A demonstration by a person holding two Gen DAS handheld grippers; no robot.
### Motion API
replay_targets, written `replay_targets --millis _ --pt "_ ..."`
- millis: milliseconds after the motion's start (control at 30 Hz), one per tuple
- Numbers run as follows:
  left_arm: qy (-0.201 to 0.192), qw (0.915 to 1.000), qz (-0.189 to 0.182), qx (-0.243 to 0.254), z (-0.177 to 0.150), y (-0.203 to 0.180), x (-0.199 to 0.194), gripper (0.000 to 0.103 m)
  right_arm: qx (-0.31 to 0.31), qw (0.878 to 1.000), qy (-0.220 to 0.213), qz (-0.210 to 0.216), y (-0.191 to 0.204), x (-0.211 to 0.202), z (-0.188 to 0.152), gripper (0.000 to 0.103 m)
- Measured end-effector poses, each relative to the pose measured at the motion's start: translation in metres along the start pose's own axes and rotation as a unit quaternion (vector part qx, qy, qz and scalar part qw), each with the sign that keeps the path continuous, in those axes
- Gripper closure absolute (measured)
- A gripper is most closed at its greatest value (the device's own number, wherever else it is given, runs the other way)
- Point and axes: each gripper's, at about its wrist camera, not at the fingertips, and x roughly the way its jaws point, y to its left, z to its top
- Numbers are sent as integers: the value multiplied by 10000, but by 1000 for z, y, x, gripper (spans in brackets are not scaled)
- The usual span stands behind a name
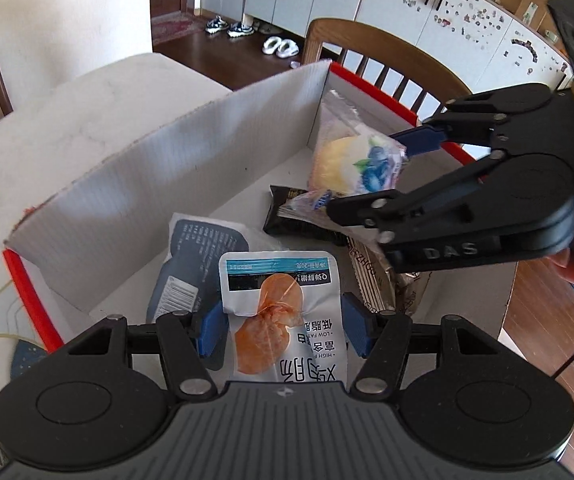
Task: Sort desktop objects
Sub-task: 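Lower both packs into the shoebox and open both tools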
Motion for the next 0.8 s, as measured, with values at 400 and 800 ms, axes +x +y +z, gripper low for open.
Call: replay_targets --millis 400,800 --pt "309 9994 55 -135 3 5 15 42 10 9998 196 -29 6 22 6 39" --pt "496 9987 -77 -26 2 -5 13 38 73 9995 290 91 8 27 4 32"
